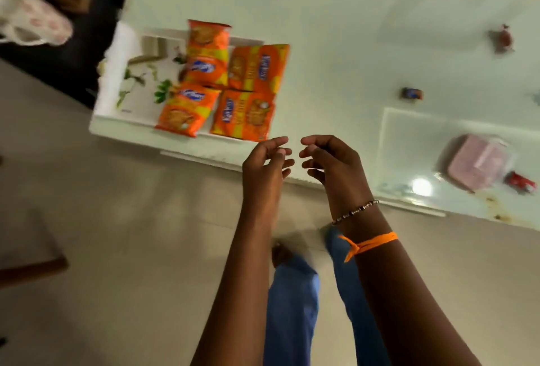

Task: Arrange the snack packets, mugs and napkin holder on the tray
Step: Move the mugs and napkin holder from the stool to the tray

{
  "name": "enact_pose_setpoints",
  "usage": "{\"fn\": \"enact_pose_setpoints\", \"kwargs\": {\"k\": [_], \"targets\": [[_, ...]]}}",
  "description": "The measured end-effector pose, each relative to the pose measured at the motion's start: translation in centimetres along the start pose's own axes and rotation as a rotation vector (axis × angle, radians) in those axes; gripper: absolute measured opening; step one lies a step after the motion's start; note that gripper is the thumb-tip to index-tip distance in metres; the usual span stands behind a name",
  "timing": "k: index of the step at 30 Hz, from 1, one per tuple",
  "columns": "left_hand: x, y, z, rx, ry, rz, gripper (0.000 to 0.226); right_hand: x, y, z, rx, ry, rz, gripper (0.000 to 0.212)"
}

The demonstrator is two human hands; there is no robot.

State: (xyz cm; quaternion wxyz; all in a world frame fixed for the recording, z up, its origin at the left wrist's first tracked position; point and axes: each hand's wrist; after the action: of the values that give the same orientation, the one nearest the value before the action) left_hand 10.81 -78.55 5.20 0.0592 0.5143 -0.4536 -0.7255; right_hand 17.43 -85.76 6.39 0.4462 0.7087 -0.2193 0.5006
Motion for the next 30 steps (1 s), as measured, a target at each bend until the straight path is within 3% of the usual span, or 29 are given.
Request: {"fn": "enact_pose_setpoints", "kwargs": {"k": [12,18,30], "targets": [[-4.8,-6.9,17.6,-0.195,0.281,0.041,0.024,-0.4,-4.9,-21.0,0.213,0.060,-0.009,0.025],[-10.1,-13.0,24.0,-0.205,0.272,0.022,0.024,-0.3,-9.7,-29.9,0.238,0.057,-0.041,0.025],[-14.4,-21.6,36.4,-0.251,0.332,0.081,0.022,-1.6,-14.6,-43.8,0.232,0.058,-0.069,0.025]]}}
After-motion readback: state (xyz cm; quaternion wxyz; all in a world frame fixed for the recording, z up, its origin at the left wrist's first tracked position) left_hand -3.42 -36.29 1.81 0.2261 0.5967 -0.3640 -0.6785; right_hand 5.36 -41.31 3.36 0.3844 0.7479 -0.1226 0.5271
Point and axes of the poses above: each hand's wrist, its own y-axis away from the middle knuckle, its own z-axis out of the back of the hand, x = y × z, and after that the axes turned 11 degrees about z, right-handed
